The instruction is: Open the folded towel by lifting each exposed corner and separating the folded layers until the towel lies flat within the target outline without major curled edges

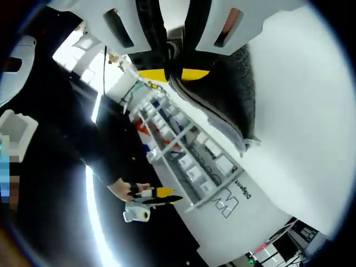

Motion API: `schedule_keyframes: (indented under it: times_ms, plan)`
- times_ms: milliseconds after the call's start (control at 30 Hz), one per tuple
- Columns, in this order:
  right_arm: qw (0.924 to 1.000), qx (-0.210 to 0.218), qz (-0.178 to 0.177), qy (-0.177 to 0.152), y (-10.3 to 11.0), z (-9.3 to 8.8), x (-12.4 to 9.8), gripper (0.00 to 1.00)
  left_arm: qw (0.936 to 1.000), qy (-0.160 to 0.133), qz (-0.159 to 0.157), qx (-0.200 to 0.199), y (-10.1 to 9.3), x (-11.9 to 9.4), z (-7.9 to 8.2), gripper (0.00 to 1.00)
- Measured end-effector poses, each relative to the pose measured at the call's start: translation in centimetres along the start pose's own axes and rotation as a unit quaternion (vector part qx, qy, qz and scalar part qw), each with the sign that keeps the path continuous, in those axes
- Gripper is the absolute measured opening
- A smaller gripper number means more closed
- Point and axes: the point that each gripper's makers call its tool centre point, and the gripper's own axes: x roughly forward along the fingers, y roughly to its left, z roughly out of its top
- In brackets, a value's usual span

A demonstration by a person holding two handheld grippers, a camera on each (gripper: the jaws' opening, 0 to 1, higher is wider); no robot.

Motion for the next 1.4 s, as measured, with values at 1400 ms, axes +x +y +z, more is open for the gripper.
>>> schedule_keyframes:
  times_ms: [1400]
  plan:
    - [0.9934, -0.022, 0.104, 0.043, 5.1, -4.8, 15.7, 0.21, 0.9999, -0.002, 0.014, 0.000, 0.8, 0.2, 0.2, 0.06]
